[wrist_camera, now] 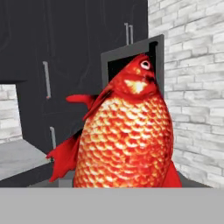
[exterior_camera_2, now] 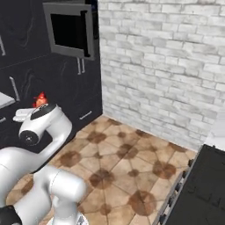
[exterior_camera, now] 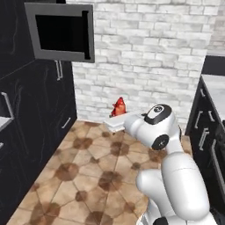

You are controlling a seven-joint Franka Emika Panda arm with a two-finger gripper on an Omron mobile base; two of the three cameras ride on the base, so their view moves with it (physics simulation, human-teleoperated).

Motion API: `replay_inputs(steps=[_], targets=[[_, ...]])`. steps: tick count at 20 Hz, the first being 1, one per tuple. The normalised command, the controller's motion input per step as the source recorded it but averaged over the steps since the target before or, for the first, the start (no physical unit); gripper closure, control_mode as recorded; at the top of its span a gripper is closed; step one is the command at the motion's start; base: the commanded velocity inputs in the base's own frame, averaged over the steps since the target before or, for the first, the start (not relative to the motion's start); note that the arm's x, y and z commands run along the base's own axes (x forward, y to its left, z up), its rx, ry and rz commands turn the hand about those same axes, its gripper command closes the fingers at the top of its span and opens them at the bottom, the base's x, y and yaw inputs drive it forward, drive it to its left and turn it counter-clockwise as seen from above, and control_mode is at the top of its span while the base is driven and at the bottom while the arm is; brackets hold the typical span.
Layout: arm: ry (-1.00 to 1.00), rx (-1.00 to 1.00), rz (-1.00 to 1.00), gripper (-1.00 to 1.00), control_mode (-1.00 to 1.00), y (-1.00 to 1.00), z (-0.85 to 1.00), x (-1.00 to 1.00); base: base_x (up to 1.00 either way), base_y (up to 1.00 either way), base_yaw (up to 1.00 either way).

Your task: Transport the fish from the fridge to the microwave and turn on the microwave.

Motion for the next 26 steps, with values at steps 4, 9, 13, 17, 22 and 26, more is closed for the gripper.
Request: replay_inputs(steps=[4,9,13,17,22,26], targets=[[0.00,0.00,0.00,1.00,1.00,0.00,0.00,0.00,1.00,-0.03,-0.24],[0.00,0.00,0.00,1.00,1.00,0.00,0.00,0.00,0.98,-0.20,-0.19],[0.00,0.00,0.00,1.00,1.00,0.00,0.00,0.00,0.97,-0.22,-0.17],[0.00,0.00,0.00,1.00,1.00,0.00,0.00,0.00,1.00,-0.12,-0.08],[0.00,0.00,0.00,1.00,1.00,0.00,0.00,0.00,0.97,-0.10,0.02],[0.00,0.00,0.00,1.00,1.00,0.00,0.00,0.00,0.71,-0.05,0.16]])
